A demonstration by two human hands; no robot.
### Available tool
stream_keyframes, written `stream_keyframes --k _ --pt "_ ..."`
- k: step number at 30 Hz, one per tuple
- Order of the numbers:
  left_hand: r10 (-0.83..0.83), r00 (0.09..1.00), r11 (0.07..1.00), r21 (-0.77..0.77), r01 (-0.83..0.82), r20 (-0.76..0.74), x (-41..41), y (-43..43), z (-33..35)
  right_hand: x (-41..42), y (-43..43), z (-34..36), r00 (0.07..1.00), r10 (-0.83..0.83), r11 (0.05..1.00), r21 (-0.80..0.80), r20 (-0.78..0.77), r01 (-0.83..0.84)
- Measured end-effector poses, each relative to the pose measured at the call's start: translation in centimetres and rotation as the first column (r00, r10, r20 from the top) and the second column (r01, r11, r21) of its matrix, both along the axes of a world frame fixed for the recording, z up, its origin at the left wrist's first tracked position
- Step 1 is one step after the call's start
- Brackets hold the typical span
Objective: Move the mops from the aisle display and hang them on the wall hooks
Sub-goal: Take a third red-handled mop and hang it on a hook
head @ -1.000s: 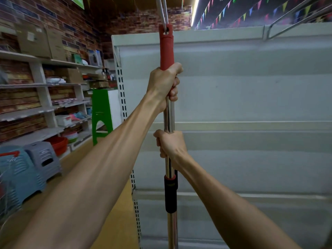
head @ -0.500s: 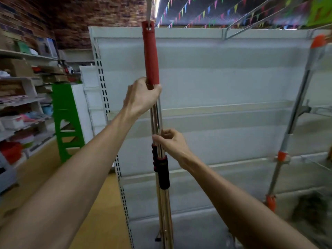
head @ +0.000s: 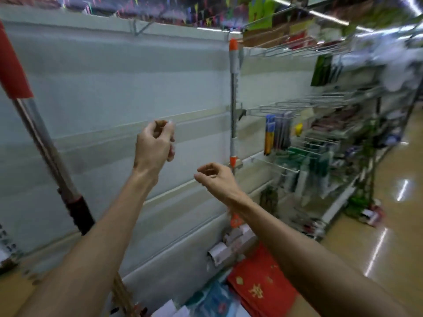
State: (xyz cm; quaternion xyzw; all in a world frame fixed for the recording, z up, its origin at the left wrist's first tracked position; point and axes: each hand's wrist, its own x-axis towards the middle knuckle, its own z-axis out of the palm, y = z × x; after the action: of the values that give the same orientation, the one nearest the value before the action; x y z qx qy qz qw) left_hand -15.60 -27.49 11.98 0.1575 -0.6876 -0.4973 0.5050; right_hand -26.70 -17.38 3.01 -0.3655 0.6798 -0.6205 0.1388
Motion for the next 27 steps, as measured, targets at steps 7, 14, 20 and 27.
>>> stream_keyframes --k 7,14,20,27 --pt "-0.337 0.941 0.942 -0.005 0.337 0.038 -16.0 11.6 -2.4 -12.6 14.6 -0.7 0.970 -0.213 0.975 0.040 -0.119 0.219" --pt "-0.564 0.823 0.826 0.031 0.563 0.072 -32.3 25.2 -3.8 -25.9 30.8 -0.9 0.854 -0.458 0.861 0.119 -0.246 0.495" --pt "-0.689 0.712 0.723 0.077 0.686 0.135 -42.8 33.7 -6.0 -34.2 39.8 -2.5 0.766 -0.607 0.754 0.150 -0.213 0.639" --pt "-0.781 0.606 0.622 0.098 0.777 0.149 -55.3 38.0 -8.2 -44.8 44.6 -4.6 0.697 -0.688 0.674 0.177 -0.201 0.717"
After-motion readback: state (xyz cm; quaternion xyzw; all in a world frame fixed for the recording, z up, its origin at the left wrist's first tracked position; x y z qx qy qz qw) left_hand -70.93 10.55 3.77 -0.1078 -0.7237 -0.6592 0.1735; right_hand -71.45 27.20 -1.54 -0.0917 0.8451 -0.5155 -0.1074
